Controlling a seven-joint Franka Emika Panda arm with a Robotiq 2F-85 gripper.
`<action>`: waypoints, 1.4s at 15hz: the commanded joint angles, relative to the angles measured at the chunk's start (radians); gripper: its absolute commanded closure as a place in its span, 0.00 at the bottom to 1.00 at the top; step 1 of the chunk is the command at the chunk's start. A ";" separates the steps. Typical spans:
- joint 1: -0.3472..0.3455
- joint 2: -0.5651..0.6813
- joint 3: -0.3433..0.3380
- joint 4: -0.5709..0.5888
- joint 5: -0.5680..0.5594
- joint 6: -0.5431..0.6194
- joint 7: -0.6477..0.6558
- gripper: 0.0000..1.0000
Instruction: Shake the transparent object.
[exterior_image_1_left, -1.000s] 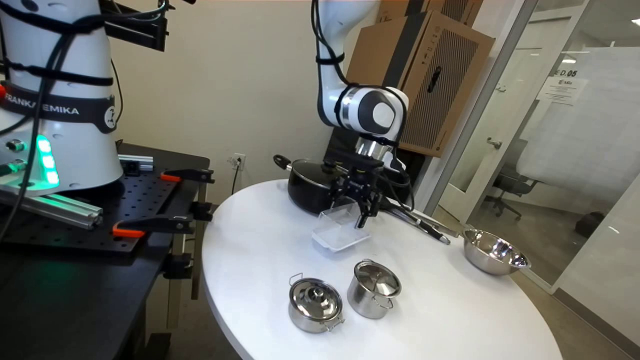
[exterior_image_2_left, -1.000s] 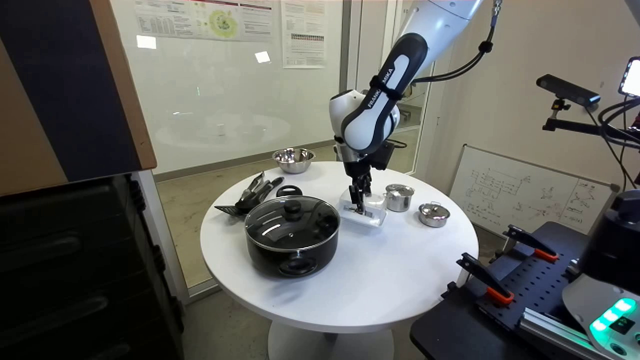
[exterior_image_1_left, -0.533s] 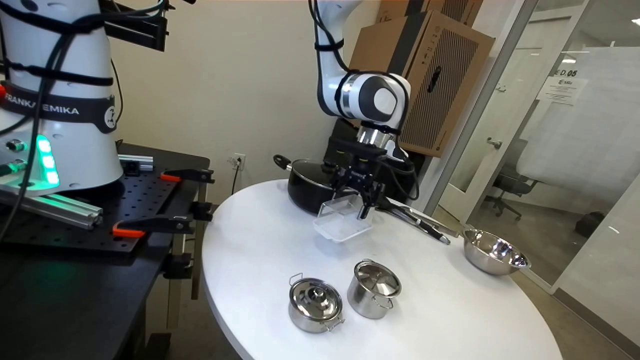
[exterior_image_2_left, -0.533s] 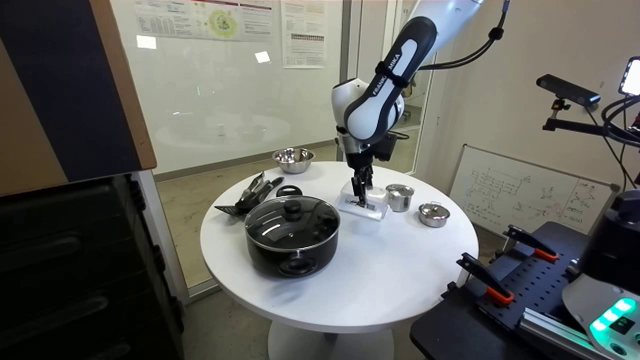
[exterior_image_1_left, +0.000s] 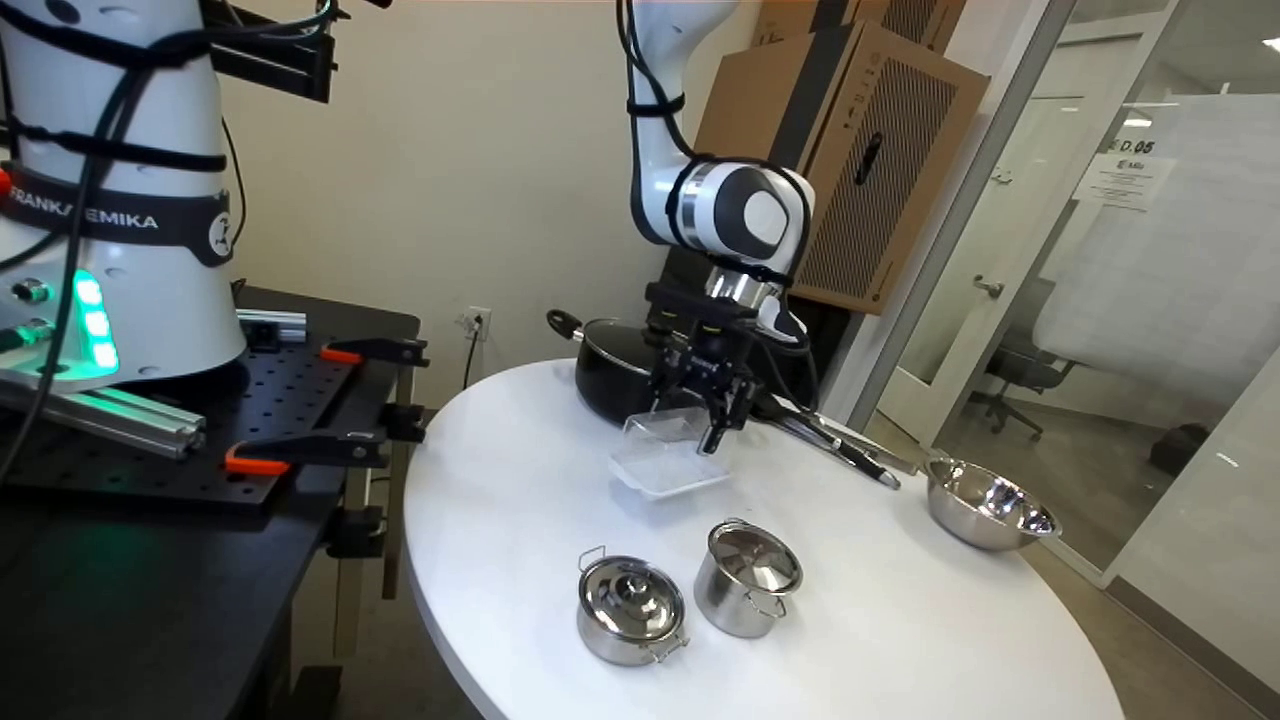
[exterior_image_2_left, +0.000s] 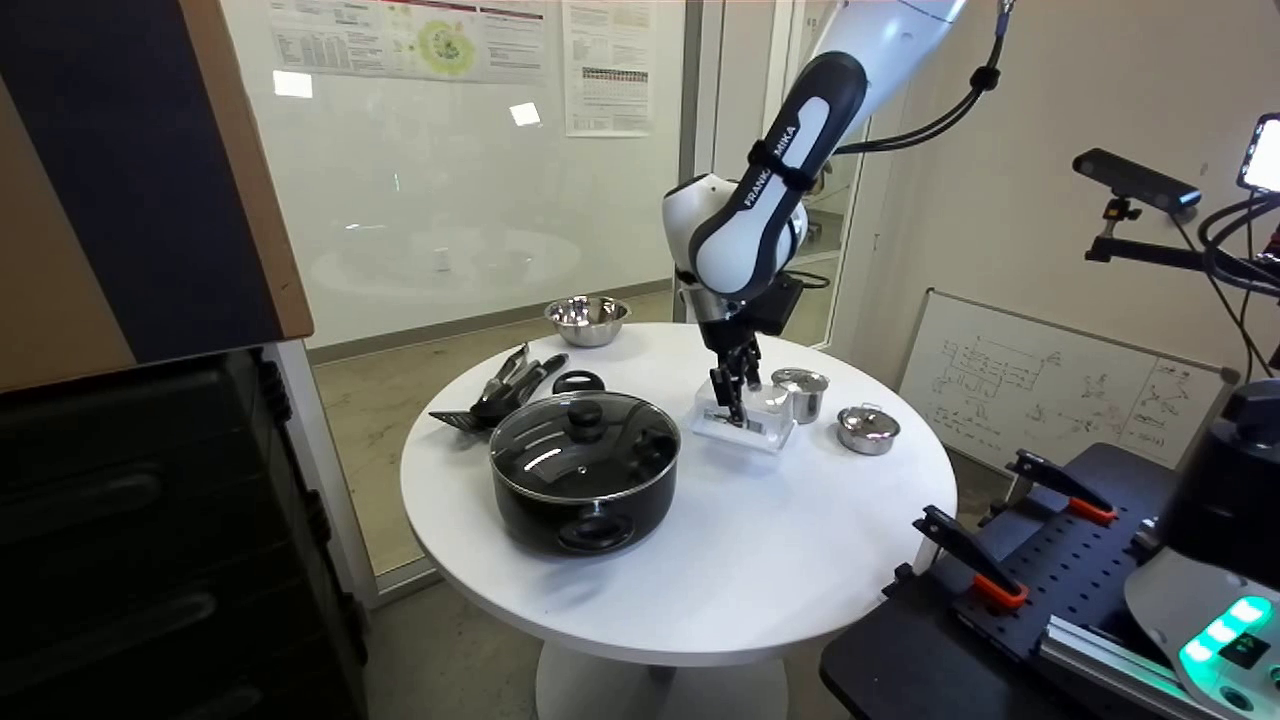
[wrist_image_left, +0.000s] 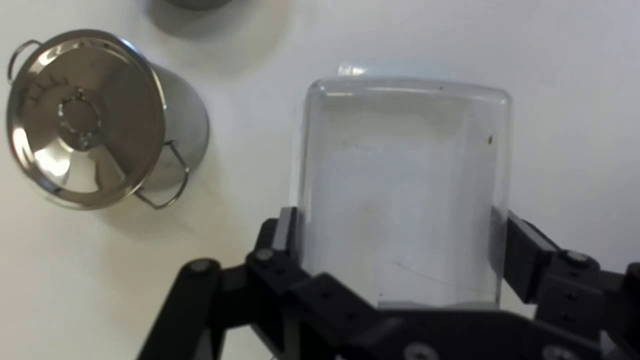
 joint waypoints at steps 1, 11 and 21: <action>0.007 0.028 -0.004 0.027 0.003 -0.029 0.028 0.35; -0.026 0.044 0.030 0.020 0.045 -0.042 -0.018 0.35; -0.195 -0.066 0.161 -0.044 0.177 -0.067 -0.442 0.35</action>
